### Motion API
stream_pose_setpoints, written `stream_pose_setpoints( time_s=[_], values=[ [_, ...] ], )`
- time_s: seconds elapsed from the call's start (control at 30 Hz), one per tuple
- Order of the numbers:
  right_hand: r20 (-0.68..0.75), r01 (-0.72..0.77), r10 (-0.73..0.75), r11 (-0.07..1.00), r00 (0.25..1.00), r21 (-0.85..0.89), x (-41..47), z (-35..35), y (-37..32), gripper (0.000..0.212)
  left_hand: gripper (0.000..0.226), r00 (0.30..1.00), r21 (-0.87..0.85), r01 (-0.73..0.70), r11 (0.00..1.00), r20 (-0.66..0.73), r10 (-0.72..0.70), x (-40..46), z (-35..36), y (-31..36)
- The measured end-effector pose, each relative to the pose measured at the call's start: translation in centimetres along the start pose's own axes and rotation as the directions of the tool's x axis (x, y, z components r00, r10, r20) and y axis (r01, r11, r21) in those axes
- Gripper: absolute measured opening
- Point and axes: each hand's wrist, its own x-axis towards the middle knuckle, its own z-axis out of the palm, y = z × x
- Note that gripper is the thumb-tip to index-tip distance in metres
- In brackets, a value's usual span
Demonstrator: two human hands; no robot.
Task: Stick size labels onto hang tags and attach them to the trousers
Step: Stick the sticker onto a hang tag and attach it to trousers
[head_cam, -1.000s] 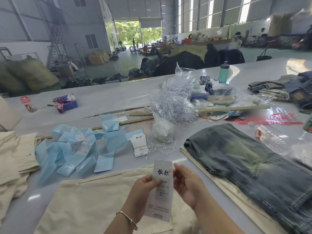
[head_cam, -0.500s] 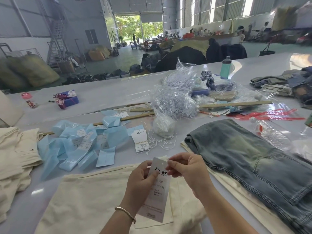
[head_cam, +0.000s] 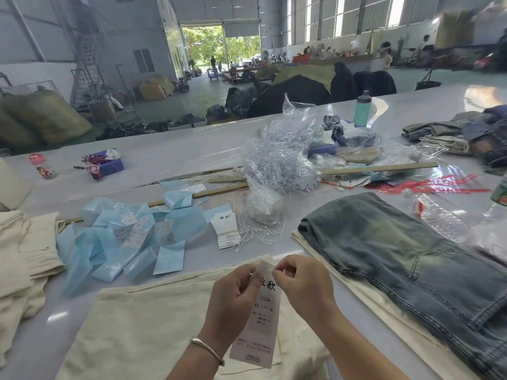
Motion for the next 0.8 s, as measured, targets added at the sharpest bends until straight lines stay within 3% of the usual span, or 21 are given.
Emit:
stream_pose_setpoints(
  time_s=[0.23,0.37,0.53,0.67,0.8],
  values=[
    [-0.053,0.009,-0.001,0.99,0.999,0.139,-0.3,0.1,0.3,0.027,0.024,1.0,-0.169,0.016,0.985,-0.005,-0.017,0.3,0.6,0.7],
    [-0.045,0.014,-0.003,0.967,0.999,0.254,-0.7,0.4,0.6,0.01,0.017,0.997,-0.267,0.067,0.961,-0.006,-0.072,1.3,0.8,0.8],
    [-0.068,0.025,-0.005,0.952,0.998,0.305,-0.9,0.3,1.3,0.004,0.02,1.0,-0.19,0.009,0.982,-0.026,-0.014,2.3,1.3,0.9],
    [-0.158,-0.002,0.064,0.929,0.985,0.369,-0.4,-0.9,1.9,0.029,0.027,0.997,-0.031,-0.068,0.997,-0.049,0.066,3.1,2.2,1.1],
    [-0.071,0.02,0.015,0.885,0.997,0.466,0.3,-2.3,1.8,0.029,0.027,0.991,-0.002,-0.135,0.991,-0.024,0.135,4.0,3.2,2.0]
  ],
)
